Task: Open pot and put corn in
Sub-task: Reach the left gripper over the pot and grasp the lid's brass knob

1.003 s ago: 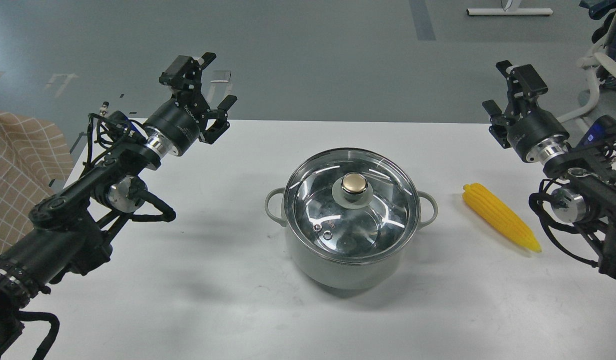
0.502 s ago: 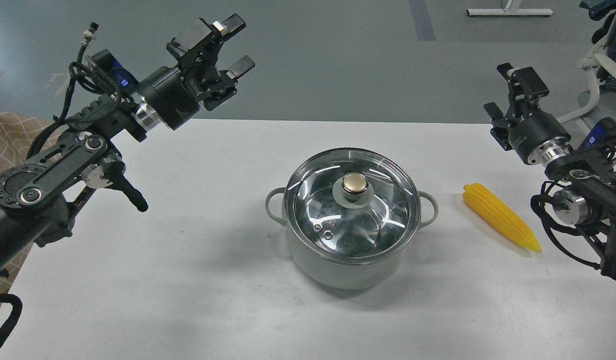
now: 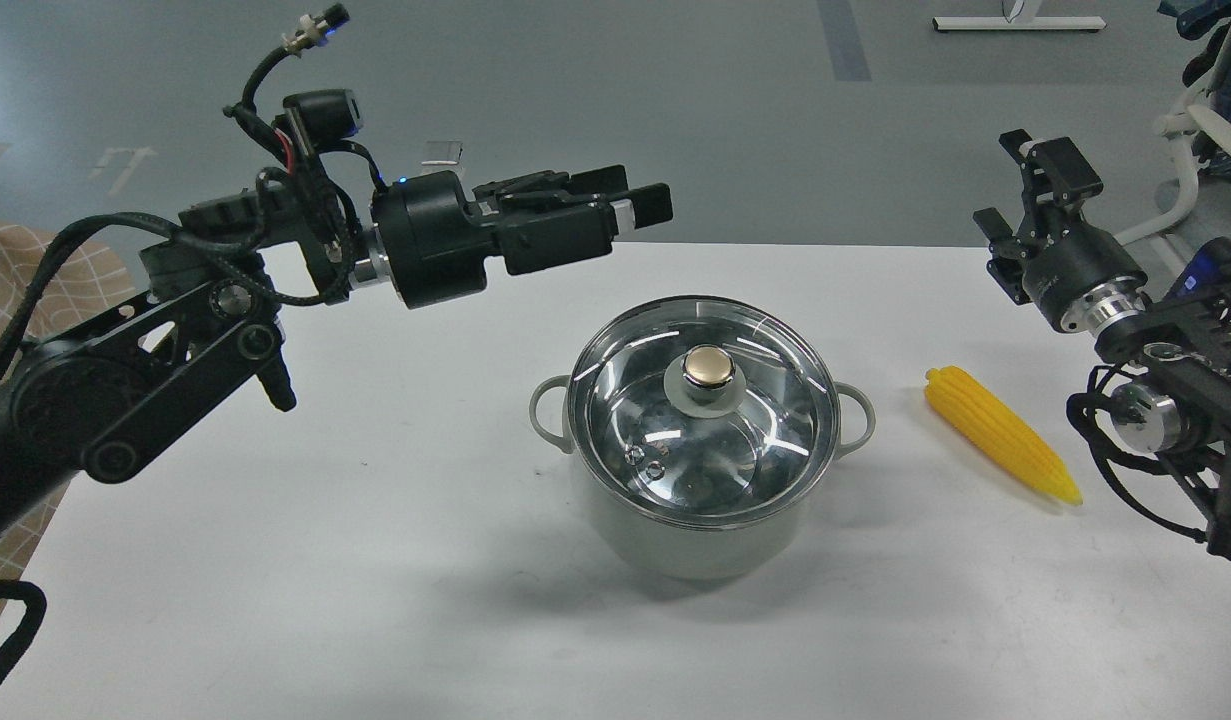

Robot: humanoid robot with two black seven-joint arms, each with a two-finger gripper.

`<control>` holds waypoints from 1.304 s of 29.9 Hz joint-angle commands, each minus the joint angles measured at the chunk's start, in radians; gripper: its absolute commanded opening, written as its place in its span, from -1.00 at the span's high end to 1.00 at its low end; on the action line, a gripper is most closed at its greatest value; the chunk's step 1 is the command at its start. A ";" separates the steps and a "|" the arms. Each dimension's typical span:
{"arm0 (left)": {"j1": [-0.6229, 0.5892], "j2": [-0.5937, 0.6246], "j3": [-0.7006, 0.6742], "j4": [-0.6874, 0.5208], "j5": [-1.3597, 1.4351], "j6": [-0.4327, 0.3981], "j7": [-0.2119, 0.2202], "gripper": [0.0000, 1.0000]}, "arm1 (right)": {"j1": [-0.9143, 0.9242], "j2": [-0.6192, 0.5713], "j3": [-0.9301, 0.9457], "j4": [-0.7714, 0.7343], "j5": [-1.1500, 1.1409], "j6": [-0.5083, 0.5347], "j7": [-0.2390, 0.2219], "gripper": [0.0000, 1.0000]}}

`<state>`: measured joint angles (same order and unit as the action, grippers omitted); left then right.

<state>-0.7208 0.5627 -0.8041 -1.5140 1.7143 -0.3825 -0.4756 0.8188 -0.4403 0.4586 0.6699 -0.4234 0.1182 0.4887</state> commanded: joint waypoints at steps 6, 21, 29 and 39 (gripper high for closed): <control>-0.043 -0.001 0.097 -0.014 0.293 0.002 -0.013 -0.95 | -0.016 0.000 0.000 0.002 0.000 -0.002 0.000 -0.99; -0.094 -0.096 0.233 0.078 0.467 0.019 -0.006 -0.95 | -0.027 -0.008 0.000 0.011 0.000 -0.003 0.000 -0.99; -0.092 -0.139 0.247 0.123 0.467 0.020 -0.004 -0.90 | -0.027 -0.008 0.000 0.011 0.000 -0.003 0.000 -0.99; -0.088 -0.161 0.275 0.150 0.467 0.024 0.011 -0.69 | -0.029 -0.009 0.000 0.011 0.000 -0.003 0.000 -0.99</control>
<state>-0.8090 0.4067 -0.5395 -1.3664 2.1818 -0.3590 -0.4688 0.7913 -0.4500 0.4590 0.6811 -0.4234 0.1150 0.4887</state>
